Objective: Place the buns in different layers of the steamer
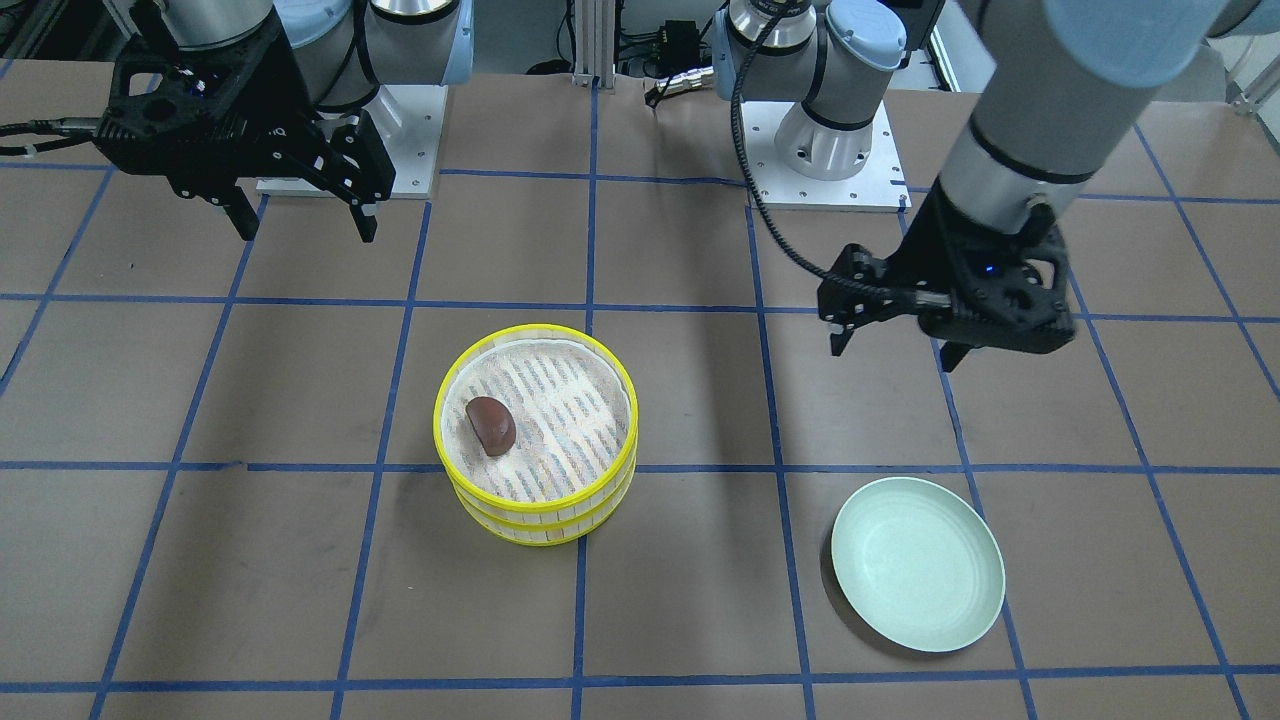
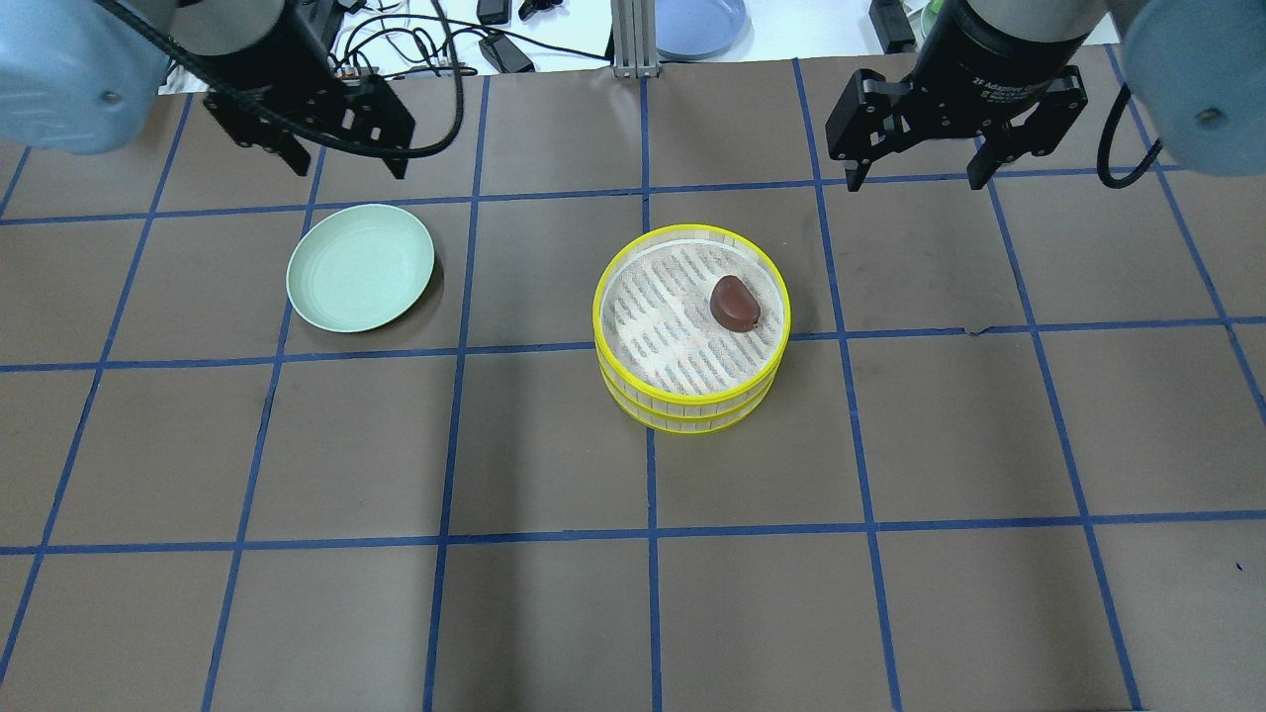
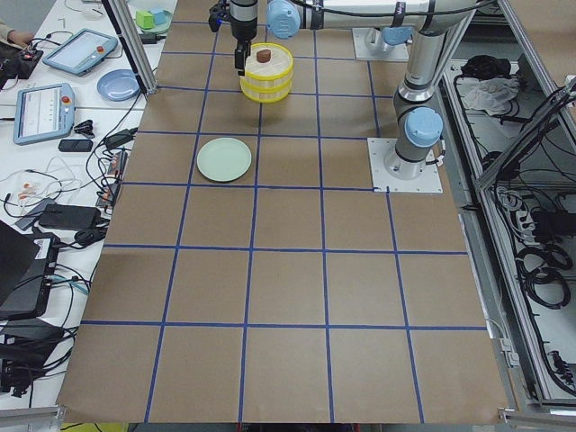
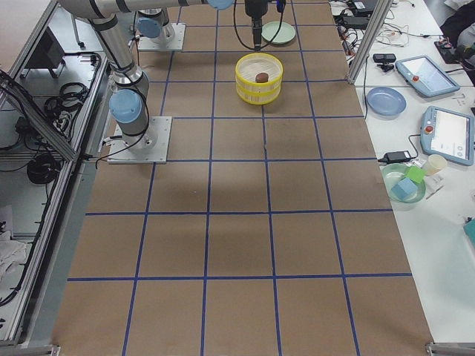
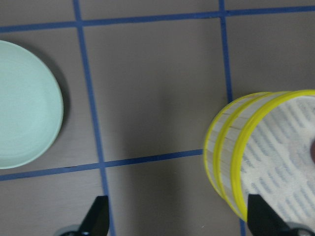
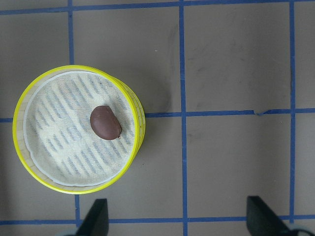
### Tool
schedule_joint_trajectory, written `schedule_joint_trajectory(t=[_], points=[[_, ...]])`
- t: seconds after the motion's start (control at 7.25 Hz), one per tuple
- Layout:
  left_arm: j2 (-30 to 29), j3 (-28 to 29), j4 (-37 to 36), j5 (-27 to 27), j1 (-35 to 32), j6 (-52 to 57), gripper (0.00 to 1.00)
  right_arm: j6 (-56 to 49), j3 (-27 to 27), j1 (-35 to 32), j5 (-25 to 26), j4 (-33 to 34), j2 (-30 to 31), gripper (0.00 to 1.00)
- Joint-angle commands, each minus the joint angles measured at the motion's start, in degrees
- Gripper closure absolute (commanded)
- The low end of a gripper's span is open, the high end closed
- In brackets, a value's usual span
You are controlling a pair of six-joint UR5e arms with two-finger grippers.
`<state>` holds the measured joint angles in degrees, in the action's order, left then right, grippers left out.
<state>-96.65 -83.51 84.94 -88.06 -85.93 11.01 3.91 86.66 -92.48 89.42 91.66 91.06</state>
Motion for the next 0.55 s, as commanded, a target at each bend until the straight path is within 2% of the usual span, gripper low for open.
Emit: schedule_joint_trajectory(t=[0.0,0.41], points=[[2.86,0.02,2.77,-2.29,2.79,2.09,0.00,0.14,0.00,-0.07,1.64,0.10,0.00,0.00],[5.41,-0.69,3.47,-1.85,1.91,2.09,0.00,-0.04,0.00,-0.07,1.37,-0.08,0.00,0.00]])
